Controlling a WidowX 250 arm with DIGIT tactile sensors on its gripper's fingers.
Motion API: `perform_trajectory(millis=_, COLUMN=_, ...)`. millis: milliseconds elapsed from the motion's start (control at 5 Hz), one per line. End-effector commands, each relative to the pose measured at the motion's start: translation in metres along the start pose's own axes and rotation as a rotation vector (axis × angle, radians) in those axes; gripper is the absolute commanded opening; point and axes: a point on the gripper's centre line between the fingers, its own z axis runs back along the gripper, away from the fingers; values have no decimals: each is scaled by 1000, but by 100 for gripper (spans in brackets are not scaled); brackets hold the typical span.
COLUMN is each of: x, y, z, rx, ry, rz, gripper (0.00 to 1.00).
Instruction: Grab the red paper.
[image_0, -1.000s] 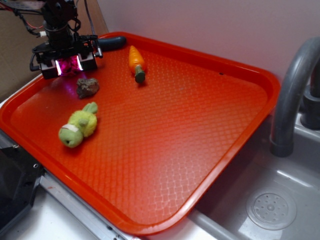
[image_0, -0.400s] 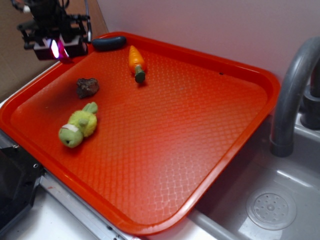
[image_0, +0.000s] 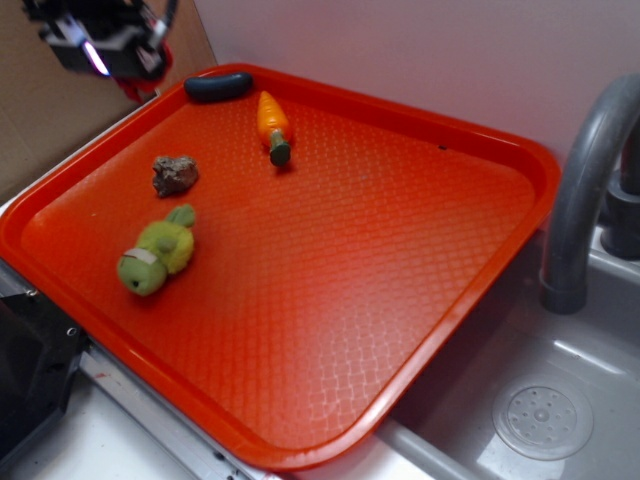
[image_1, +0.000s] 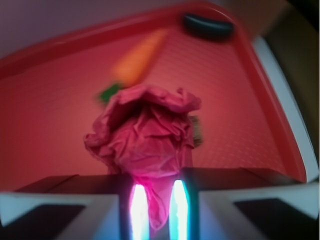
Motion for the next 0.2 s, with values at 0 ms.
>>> perform_trajectory(millis=0, x=-6, y=12, z=42, rx=-174, ry=24, rz=-1, gripper=0)
